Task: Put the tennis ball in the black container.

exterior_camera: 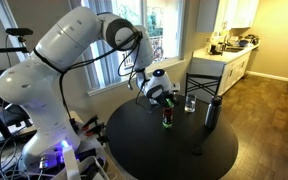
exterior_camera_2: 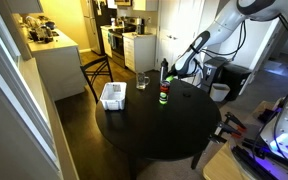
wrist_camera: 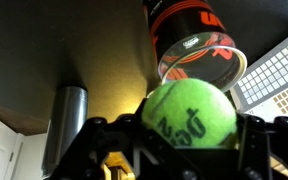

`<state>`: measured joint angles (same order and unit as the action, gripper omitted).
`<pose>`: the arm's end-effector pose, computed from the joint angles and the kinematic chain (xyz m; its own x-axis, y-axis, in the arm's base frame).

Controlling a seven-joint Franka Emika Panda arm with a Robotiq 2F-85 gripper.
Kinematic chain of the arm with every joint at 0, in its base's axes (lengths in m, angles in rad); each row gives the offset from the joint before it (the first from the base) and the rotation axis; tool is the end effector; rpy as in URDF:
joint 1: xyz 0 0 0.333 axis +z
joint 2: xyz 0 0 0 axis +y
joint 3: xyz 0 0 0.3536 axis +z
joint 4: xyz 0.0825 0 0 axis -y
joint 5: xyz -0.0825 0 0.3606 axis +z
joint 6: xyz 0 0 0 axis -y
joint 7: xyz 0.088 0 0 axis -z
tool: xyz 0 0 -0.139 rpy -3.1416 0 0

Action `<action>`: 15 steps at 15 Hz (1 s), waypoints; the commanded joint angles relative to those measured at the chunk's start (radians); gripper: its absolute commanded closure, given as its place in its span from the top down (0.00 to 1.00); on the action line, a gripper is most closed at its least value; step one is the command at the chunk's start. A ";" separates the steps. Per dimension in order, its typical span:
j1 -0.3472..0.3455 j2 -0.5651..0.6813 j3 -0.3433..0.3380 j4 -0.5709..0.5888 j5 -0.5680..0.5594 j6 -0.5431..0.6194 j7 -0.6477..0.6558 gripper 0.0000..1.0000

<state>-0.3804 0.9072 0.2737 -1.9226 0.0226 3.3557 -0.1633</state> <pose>0.6637 -0.0937 0.1089 0.8348 -0.1481 0.5303 -0.0889 -0.9868 -0.1356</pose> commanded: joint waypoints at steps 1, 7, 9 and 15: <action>-0.021 0.050 0.029 0.034 -0.081 0.053 0.052 0.33; -0.009 0.094 0.029 0.075 -0.148 0.103 0.082 0.84; -0.018 0.099 0.037 0.076 -0.161 0.104 0.096 0.94; -0.049 0.088 0.068 0.063 -0.185 0.107 0.115 1.00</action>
<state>-0.3904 0.9995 0.3105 -1.8405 -0.1142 3.4308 -0.0857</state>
